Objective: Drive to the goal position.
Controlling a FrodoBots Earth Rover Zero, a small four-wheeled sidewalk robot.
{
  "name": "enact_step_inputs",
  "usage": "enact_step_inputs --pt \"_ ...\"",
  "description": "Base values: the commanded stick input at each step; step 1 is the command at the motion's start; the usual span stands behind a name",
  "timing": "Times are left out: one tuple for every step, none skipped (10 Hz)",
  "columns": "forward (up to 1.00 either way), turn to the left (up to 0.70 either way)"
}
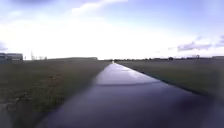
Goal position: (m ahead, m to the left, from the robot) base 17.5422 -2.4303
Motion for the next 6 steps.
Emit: enact_step_inputs --pt "0.45 -0.27" --pt "0.45 -0.27" --pt "0.45 -0.27" --pt "0.45 -0.27" --pt "0.45 -0.27" --pt "0.45 -0.27"
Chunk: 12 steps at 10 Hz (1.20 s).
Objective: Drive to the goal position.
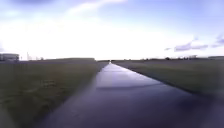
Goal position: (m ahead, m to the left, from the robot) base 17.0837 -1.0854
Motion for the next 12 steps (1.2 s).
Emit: enact_step_inputs --pt "0.45 -0.27" --pt "0.45 -0.27" --pt "0.45 -0.27" --pt "0.45 -0.27" --pt "0.45 -0.27" --pt "0.45 -0.27" --pt "0.45 -0.27" --pt "0.45 0.00" --pt "0.45 0.00" --pt "0.45 0.00" --pt "0.45 0.00" --pt "0.45 0.00"
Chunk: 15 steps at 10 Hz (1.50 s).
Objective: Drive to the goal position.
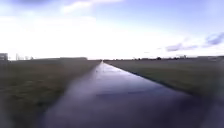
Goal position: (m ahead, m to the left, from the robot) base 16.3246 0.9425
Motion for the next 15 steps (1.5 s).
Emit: enact_step_inputs --pt "0.45 0.00" --pt "0.45 0.00" --pt "0.45 0.00" --pt "0.45 0.00" --pt "0.45 0.00" --pt "0.45 0.00" --pt "0.45 0.00" --pt "0.45 0.00" --pt "0.45 0.00" --pt "0.45 0.00" --pt "0.45 0.00" --pt "0.45 0.00" --pt "0.45 0.00" --pt "0.45 0.00" --pt "0.45 0.00"
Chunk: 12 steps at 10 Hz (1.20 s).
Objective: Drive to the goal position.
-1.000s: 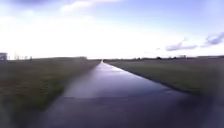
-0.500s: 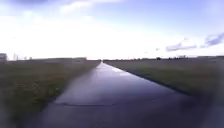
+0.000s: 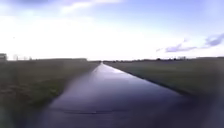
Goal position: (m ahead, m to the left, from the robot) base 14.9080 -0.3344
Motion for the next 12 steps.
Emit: enact_step_inputs --pt "0.45 0.00" --pt "0.45 0.00" --pt "0.45 0.00" --pt "0.45 0.00" --pt "0.45 0.00" --pt "0.45 0.00" --pt "0.45 0.00" --pt "0.45 0.00" --pt "0.45 0.00" --pt "0.45 0.00" --pt "0.45 0.00" --pt "0.45 0.00"
